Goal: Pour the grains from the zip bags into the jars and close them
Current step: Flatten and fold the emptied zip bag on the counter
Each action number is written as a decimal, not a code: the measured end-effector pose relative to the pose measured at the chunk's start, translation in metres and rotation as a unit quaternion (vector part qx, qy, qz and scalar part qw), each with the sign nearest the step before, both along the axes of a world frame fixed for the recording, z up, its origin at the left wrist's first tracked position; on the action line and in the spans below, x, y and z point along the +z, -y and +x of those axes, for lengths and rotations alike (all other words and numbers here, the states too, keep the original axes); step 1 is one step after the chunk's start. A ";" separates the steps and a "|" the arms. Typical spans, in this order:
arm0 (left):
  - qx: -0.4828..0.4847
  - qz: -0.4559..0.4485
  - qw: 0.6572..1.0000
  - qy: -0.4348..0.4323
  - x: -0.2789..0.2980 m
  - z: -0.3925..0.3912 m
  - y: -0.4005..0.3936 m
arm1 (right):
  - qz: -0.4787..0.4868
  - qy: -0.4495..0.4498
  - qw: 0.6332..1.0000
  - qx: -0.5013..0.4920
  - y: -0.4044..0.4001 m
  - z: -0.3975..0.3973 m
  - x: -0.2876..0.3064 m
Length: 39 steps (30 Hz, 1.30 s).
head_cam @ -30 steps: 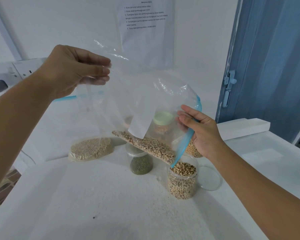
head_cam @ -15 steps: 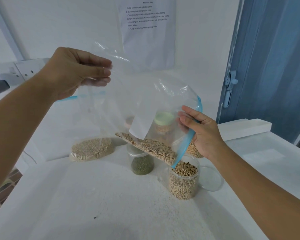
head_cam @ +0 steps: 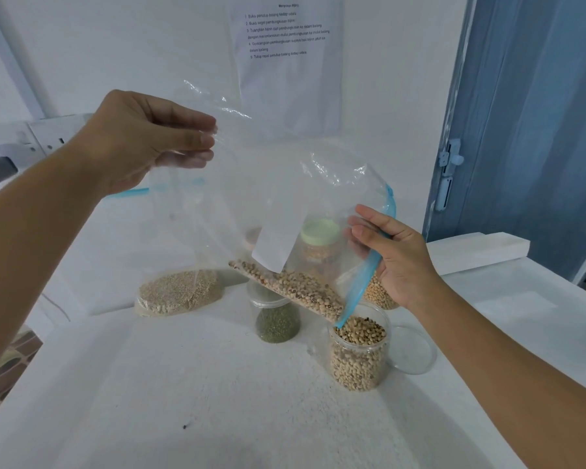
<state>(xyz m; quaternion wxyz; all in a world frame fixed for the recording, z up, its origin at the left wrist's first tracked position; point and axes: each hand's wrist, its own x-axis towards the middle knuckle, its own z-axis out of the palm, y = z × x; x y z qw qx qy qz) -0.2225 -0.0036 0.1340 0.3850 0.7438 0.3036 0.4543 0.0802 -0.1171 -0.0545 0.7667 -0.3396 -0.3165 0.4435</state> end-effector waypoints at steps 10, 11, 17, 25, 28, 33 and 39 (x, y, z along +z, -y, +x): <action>-0.009 0.002 1.000 -0.007 0.002 0.005 0.003 | -0.004 -0.009 1.000 -0.009 0.000 0.000 -0.004; -0.009 0.002 1.000 -0.008 0.002 0.005 0.003 | -0.004 -0.009 1.000 -0.009 0.000 0.000 -0.003; -0.014 0.004 1.000 -0.006 0.003 0.007 0.004 | 0.000 -0.013 1.000 -0.006 0.001 0.002 -0.003; -0.013 0.002 1.000 -0.006 0.003 0.009 0.006 | 0.002 -0.020 1.000 -0.006 0.001 0.004 -0.002; -0.017 0.002 1.000 -0.013 0.005 0.010 0.007 | 0.001 -0.019 1.000 -0.010 0.002 0.005 -0.003; -0.019 0.001 1.000 -0.016 0.003 0.013 0.011 | -0.008 -0.026 1.000 -0.014 0.004 0.005 -0.007; -0.020 -0.016 1.000 -0.015 -0.003 0.015 0.012 | -0.007 -0.015 1.000 -0.018 0.008 0.008 -0.011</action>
